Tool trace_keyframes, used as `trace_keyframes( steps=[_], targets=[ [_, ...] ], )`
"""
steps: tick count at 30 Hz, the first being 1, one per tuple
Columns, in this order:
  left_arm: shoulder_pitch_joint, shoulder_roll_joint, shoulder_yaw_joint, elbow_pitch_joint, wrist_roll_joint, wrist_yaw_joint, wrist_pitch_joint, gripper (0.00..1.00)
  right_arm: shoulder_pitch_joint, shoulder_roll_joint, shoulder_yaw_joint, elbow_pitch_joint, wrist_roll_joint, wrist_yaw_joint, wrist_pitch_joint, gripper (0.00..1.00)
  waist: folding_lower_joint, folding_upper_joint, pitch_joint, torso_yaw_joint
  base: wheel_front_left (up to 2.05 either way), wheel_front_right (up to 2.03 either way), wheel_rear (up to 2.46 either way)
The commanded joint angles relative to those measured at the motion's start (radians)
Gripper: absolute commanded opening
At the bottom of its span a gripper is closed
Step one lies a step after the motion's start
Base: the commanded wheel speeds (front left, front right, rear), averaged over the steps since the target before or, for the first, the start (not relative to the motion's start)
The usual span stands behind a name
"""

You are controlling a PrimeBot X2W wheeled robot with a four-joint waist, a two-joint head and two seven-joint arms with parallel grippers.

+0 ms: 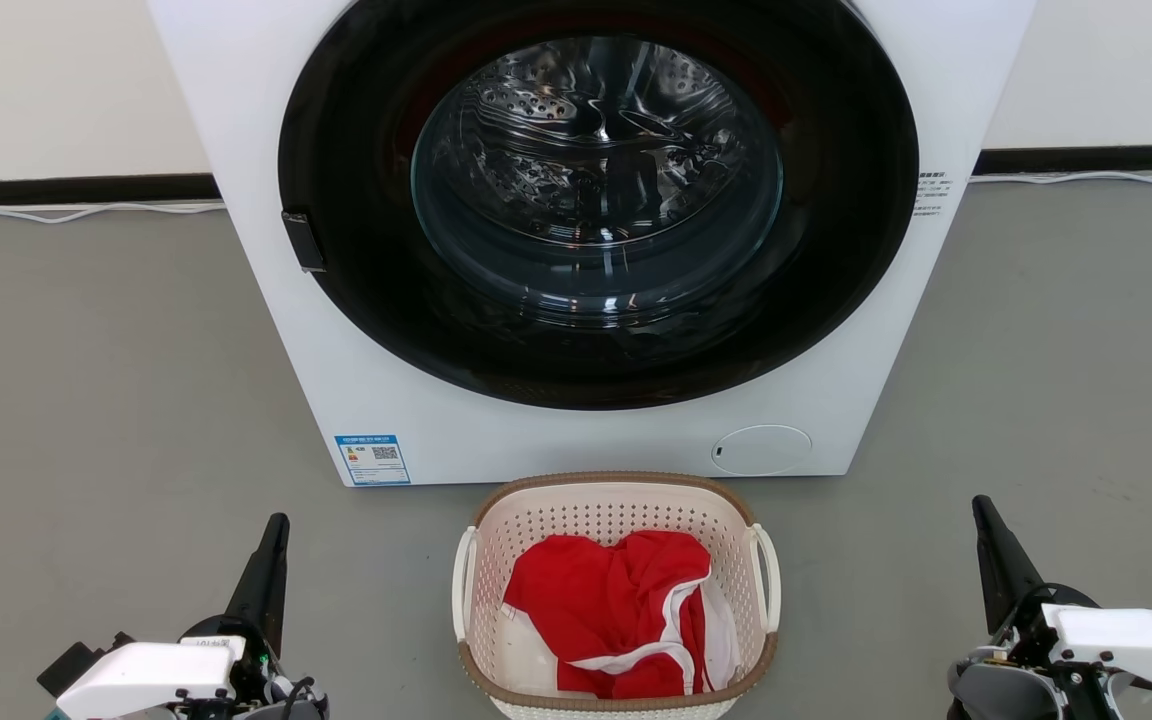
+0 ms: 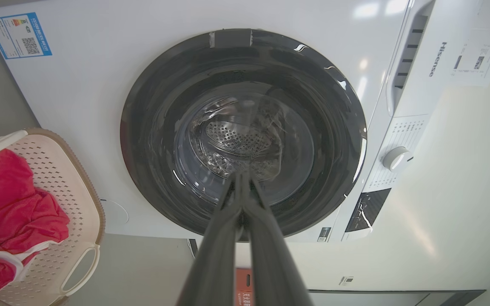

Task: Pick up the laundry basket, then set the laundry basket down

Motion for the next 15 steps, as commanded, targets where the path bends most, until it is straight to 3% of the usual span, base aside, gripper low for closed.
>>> trace_keyframes(
  steps=[1,15],
  targets=[
    [-0.055,0.01,0.03,-0.029,0.001,-0.007,0.006,0.0,-0.041,-0.009,0.019,-0.03,0.006,0.007,0.01,0.0,0.0,-0.0001,0.0,0.0,0.0,0.0,0.0],
    [-0.055,0.01,0.03,-0.029,0.001,-0.007,0.006,0.0,-0.041,-0.009,0.019,-0.03,0.006,0.007,0.01,0.0,0.0,-0.0001,0.0,0.0,0.0,0.0,0.0]
  ],
)
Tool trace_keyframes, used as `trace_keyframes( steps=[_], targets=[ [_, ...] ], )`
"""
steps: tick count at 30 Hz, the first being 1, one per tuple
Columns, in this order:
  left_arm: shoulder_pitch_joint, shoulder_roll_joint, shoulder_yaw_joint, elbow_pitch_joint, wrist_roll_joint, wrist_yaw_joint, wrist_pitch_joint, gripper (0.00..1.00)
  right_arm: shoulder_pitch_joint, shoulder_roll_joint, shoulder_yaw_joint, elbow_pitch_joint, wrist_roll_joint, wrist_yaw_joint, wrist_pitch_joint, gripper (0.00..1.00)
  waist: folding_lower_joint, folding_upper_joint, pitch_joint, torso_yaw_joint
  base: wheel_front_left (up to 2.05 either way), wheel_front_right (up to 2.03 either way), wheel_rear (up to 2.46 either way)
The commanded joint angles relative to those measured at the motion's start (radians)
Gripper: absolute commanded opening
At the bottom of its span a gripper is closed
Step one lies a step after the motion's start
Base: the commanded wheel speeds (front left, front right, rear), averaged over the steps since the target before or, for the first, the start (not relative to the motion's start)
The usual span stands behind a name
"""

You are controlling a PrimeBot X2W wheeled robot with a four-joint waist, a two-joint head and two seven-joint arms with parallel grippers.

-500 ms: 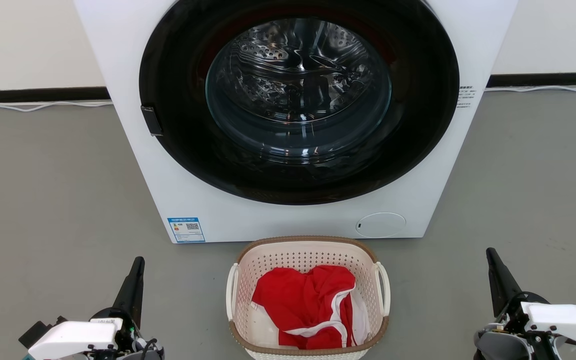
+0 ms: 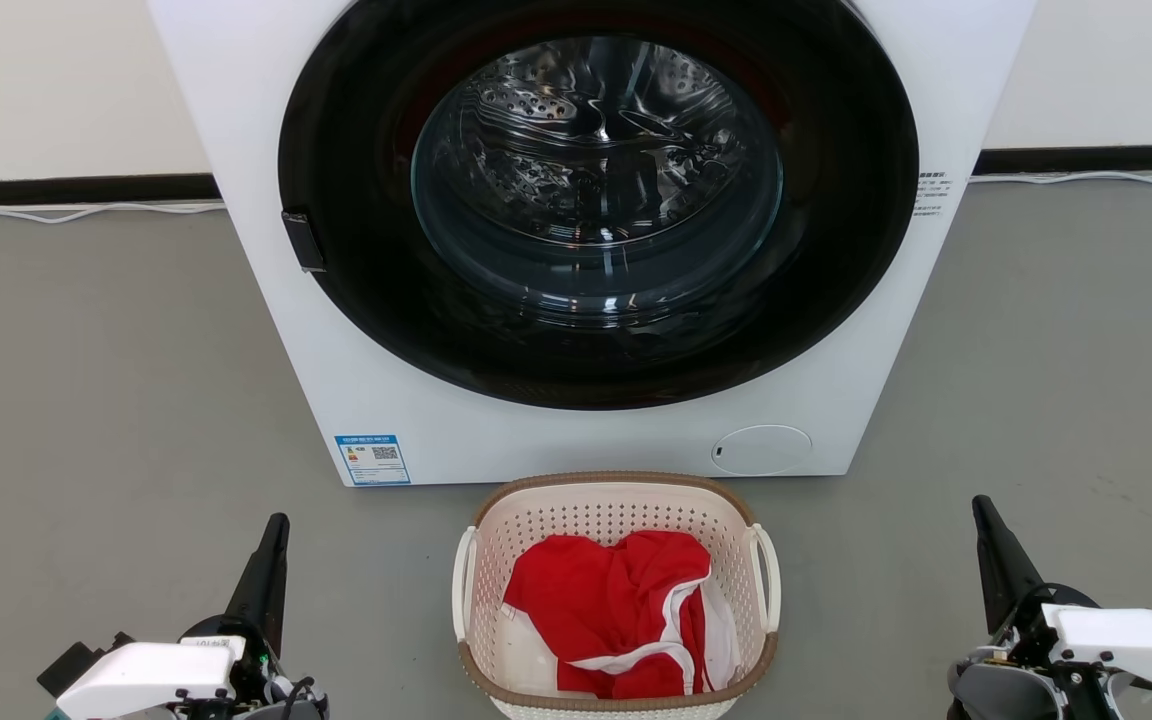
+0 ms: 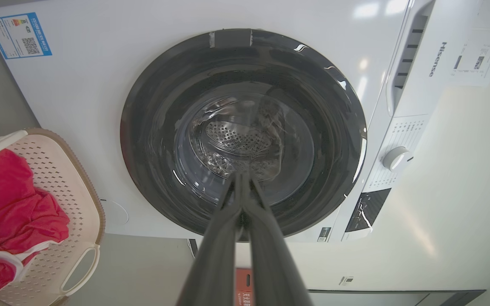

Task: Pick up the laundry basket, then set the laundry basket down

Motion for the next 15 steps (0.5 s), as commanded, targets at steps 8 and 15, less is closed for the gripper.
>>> trace_keyframes(
  steps=[8,15],
  targets=[
    [-0.055,0.01,0.03,-0.029,0.001,-0.007,0.006,0.0,-0.041,-0.009,0.019,-0.03,0.006,0.007,0.01,0.0,0.0,0.0,0.0,0.0,0.0,0.0,0.0],
    [-0.055,0.01,0.03,-0.029,0.001,-0.007,0.006,0.0,-0.041,-0.009,0.019,-0.03,0.006,0.007,0.01,0.0,0.0,0.0,0.0,0.0,0.0,0.0,0.0]
  ],
)
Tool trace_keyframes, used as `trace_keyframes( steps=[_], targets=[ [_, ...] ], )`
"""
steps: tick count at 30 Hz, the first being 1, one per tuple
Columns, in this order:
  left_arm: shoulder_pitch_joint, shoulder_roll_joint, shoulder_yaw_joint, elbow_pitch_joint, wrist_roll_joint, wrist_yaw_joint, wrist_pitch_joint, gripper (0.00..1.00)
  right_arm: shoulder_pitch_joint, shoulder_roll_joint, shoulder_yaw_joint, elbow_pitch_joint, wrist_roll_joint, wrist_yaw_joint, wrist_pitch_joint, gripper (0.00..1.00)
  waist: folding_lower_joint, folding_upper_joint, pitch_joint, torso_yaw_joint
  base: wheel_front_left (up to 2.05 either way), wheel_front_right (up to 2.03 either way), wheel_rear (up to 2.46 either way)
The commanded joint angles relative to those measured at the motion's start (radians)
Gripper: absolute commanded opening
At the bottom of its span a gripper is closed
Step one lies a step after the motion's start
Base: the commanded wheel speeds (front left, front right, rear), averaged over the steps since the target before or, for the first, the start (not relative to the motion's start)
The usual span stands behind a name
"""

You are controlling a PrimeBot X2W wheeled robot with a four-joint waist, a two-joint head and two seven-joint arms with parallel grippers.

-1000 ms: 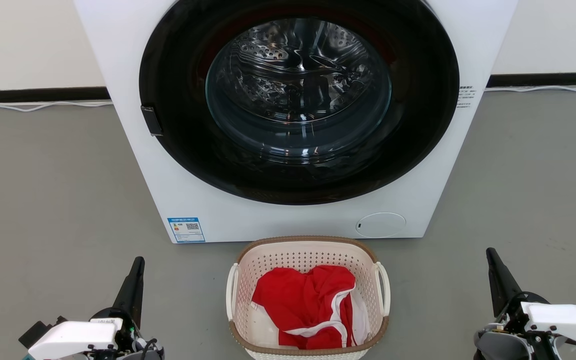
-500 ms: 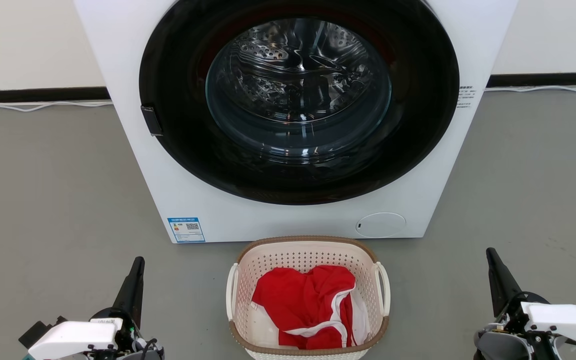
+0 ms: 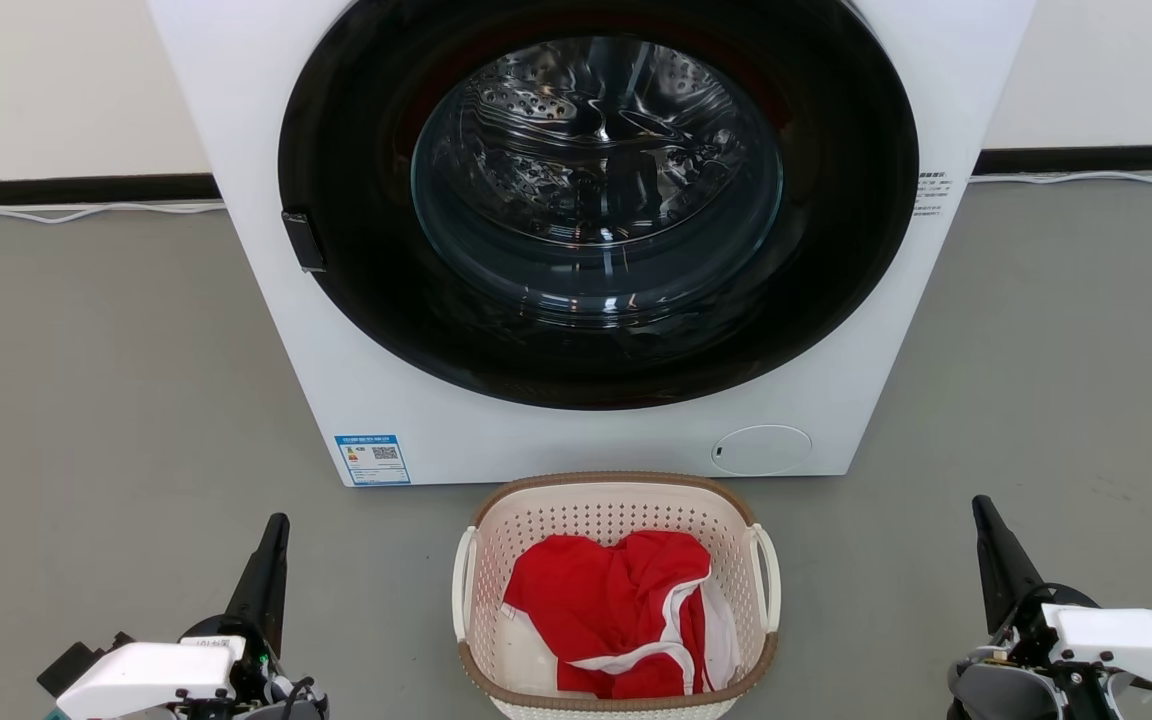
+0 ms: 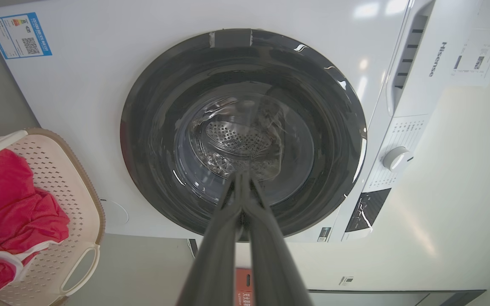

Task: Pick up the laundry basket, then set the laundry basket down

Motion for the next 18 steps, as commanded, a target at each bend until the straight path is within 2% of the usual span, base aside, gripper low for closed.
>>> trace_keyframes(
  steps=[1,18],
  targets=[
    [-0.055,0.01,0.03,-0.029,0.001,-0.007,0.006,0.0,-0.041,-0.009,0.019,-0.03,0.006,0.007,0.01,0.0,0.0,-0.0001,0.0,0.0,0.0,0.0,0.0],
    [-0.055,0.01,0.03,-0.029,0.001,-0.007,0.006,0.0,-0.041,-0.009,0.019,-0.03,0.006,0.007,0.01,0.0,0.0,-0.0001,0.0,0.0,0.0,0.0,0.0]
  ],
)
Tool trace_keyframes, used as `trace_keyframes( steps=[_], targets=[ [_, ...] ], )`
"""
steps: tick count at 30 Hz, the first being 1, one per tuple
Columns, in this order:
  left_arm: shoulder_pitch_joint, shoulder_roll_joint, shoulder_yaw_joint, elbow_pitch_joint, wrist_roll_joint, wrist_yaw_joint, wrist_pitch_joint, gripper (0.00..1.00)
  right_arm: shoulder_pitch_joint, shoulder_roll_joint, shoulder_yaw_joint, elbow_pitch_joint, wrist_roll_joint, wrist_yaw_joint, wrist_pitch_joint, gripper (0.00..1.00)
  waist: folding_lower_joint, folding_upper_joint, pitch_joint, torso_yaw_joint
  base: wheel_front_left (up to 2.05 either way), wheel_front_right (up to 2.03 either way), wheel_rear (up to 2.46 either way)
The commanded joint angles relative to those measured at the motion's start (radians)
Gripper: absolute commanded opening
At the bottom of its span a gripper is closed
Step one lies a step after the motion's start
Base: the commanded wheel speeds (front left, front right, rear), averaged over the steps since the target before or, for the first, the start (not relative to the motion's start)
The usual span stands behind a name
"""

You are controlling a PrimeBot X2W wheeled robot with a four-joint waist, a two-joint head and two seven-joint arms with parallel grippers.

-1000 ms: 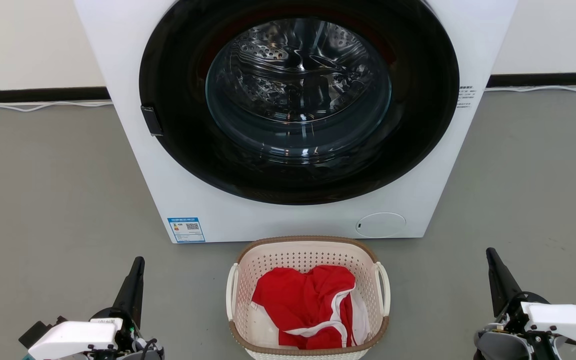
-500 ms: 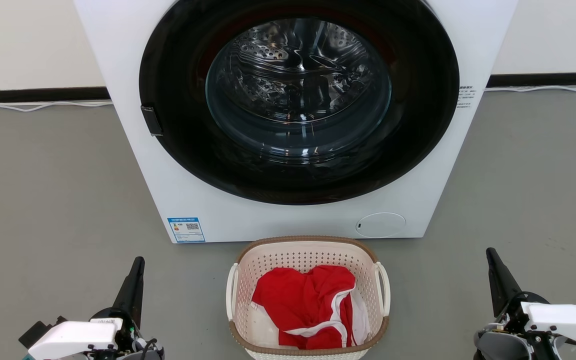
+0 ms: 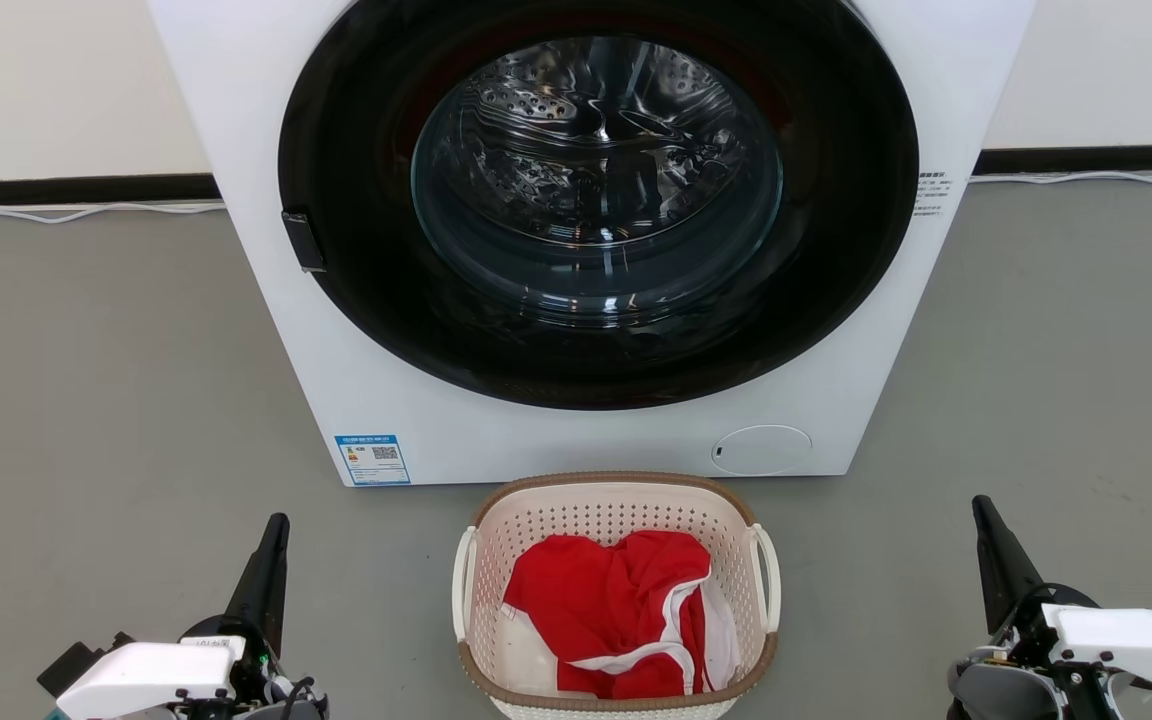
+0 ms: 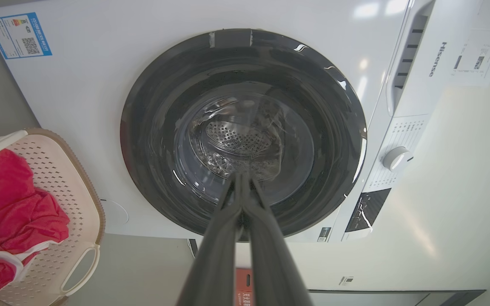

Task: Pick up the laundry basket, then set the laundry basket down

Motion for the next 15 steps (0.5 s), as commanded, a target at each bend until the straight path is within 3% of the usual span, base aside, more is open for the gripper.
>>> trace_keyframes(
  steps=[1,8,9,15],
  targets=[
    [-0.055,0.01,0.03,-0.029,0.001,-0.007,0.006,0.0,-0.041,-0.009,0.019,-0.03,0.006,0.007,0.01,0.0,0.0,0.0,0.0,0.0,0.0,0.0,0.0],
    [-0.055,0.01,0.03,-0.029,0.001,-0.007,0.006,0.0,-0.041,-0.009,0.019,-0.03,0.006,0.007,0.01,0.0,0.0,0.0,0.0,0.0,0.0,0.0,0.0],
    [0.0,0.0,0.0,0.0,0.0,0.0,0.0,1.0,0.0,0.0,0.0,0.0,0.0,0.0,0.0,1.0,0.0,0.0,0.0,0.0,0.0,0.0,0.0],
    [0.035,-0.011,-0.004,0.046,0.0,0.0,-0.006,1.0,0.039,0.009,0.007,0.038,0.001,0.0,-0.003,1.0,0.0,0.0,0.0,0.0,0.0,0.0,0.0]
  ],
)
